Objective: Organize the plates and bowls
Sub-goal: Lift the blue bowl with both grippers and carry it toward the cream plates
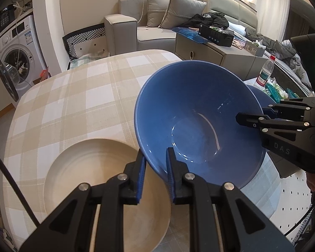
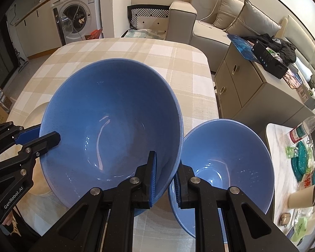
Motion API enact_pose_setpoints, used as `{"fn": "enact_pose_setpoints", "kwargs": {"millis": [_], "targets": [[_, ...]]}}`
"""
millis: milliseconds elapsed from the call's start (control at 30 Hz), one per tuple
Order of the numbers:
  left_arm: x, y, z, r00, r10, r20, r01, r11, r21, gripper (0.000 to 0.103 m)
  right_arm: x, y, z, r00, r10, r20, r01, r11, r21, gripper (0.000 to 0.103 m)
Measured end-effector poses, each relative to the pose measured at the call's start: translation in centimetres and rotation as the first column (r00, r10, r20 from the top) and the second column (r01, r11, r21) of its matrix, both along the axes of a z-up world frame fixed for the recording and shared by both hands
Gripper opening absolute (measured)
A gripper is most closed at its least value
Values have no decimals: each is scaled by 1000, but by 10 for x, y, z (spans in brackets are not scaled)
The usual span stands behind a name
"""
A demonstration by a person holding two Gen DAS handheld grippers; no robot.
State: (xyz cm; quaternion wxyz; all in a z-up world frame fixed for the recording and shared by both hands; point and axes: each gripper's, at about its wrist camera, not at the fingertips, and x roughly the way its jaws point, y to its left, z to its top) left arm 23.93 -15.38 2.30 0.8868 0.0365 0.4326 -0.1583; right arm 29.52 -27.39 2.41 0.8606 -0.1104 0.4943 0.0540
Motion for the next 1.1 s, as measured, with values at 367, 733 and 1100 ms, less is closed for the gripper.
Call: {"fn": "enact_pose_setpoints", "kwargs": {"millis": [367,733,1100], "targets": [[-2,-2,0,1000,-7,2,7,1000,12,18,0,5,0,1000,5,6,-4,998,-56,15],[2,-2,-2,1000,-9,-4,9,1000,24,18,2,7,-5,1000,18,-2,-18,996,-89,16],[2,-3,-2,1000,-12,-6,12,999,29,19,2,7,-6,1000,21,-5,-21,995,-93,16]]}}
